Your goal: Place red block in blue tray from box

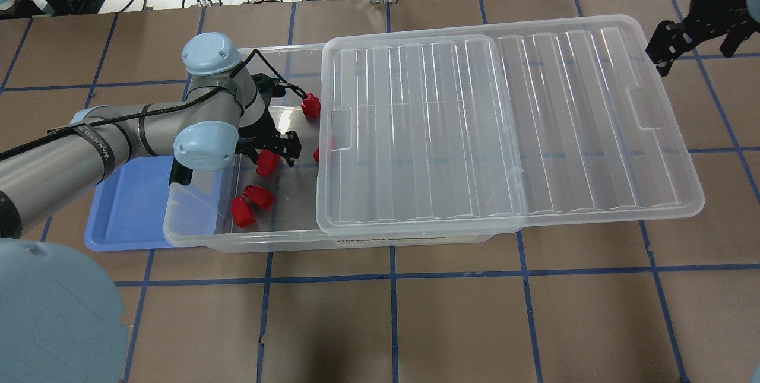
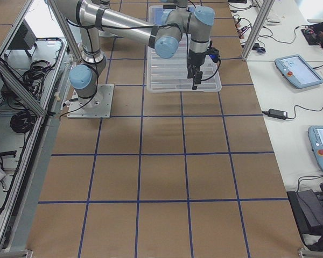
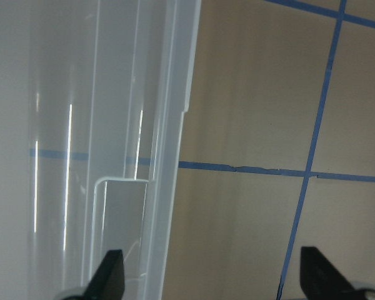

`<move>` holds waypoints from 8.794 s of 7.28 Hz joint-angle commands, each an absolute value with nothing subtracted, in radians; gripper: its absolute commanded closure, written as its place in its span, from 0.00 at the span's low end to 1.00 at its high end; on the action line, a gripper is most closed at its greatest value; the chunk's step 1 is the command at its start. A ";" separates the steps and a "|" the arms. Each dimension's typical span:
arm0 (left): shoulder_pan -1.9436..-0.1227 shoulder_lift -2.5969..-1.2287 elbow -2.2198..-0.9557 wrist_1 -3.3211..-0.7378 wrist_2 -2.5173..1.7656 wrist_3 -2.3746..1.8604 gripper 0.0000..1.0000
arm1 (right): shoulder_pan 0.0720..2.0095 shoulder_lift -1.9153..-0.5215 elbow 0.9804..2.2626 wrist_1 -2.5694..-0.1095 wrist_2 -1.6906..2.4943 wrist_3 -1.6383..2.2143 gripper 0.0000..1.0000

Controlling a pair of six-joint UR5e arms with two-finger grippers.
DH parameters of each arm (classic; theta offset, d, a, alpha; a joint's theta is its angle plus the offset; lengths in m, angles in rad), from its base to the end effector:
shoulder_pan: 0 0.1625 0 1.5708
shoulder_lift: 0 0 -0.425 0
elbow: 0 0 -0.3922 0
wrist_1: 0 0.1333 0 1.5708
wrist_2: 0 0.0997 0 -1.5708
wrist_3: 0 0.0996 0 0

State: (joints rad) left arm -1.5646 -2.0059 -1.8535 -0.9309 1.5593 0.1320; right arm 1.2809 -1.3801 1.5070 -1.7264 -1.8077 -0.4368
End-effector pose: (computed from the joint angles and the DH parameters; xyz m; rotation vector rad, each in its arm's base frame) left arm -0.1309 -0.5670 0.1829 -0.1956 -3.1163 -0.1202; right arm -0.0582 -0.5796 0.4362 0.2085 -2.9014 -0.0840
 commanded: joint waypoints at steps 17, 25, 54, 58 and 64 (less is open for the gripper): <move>-1.089 -1.890 -1.821 -0.976 1.474 0.736 0.78 | 1.125 -1.309 1.459 -1.652 -1.738 -0.434 0.00; -1.175 -1.752 -1.698 -1.309 1.505 0.582 0.00 | 1.072 -1.296 1.561 -1.705 -1.651 -0.376 0.00; -1.588 -1.522 -1.608 -1.496 1.575 0.167 0.00 | 1.480 -1.520 1.574 -1.592 -1.588 0.114 0.00; -1.580 -1.519 -1.611 -1.480 1.572 0.169 0.00 | 1.555 -1.640 1.591 -1.479 -1.588 0.112 0.00; -1.585 -1.497 -1.620 -1.496 1.585 0.147 0.00 | 1.555 -1.637 1.594 -1.474 -1.585 0.112 0.00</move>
State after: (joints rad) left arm -1.5845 -1.5004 -1.6198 -1.4903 1.5832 0.1487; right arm 1.5554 -1.6394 1.5904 -1.4669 -1.5860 0.1128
